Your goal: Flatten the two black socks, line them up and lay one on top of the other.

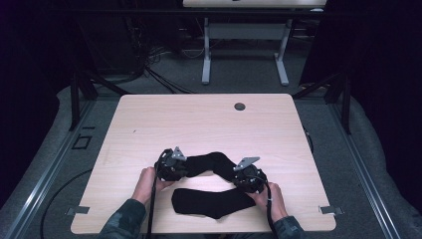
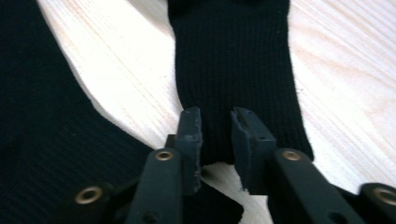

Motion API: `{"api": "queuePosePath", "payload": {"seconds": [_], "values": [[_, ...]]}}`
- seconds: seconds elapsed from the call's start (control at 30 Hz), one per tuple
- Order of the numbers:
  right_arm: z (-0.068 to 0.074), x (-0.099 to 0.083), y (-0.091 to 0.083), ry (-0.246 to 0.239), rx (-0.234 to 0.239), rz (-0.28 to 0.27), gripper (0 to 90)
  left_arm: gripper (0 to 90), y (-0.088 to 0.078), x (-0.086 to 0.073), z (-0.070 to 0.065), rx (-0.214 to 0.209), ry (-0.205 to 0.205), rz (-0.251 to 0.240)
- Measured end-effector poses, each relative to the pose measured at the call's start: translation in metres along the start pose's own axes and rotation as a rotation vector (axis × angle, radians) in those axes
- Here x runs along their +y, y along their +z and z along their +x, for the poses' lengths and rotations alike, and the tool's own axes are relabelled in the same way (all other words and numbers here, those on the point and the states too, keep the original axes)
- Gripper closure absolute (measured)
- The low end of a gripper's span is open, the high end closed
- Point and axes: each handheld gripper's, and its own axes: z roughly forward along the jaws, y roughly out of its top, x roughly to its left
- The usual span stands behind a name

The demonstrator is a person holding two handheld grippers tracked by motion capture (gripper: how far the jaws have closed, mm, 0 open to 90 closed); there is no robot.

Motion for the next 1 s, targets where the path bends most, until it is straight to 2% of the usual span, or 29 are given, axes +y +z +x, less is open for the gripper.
{"api": "queuePosePath", "payload": {"seconds": [0.17,0.4,0.53,0.57,0.77,1.0], "values": [[-0.004,-0.001,0.000,0.024,0.007,-0.006,80.0,84.9,0.000,-0.001,-0.001,0.022,0.001,-0.013],[-0.008,-0.005,-0.007,0.042,0.012,-0.045,80.9,86.5,-0.002,-0.002,-0.002,0.043,-0.003,-0.032],[-0.014,-0.007,-0.019,0.063,0.009,-0.078,80.8,86.5,-0.011,-0.002,0.000,0.037,-0.030,-0.074],[-0.016,-0.007,-0.024,0.078,0.009,-0.107,80.8,86.5,-0.014,-0.002,0.001,0.032,-0.041,-0.083],[-0.020,-0.006,-0.039,0.095,0.003,-0.157,80.7,86.6,-0.032,0.001,0.000,0.017,-0.062,-0.128],[-0.018,-0.002,-0.053,0.074,-0.007,-0.184,80.7,86.4,-0.050,0.001,-0.003,0.027,-0.080,-0.164]]}}
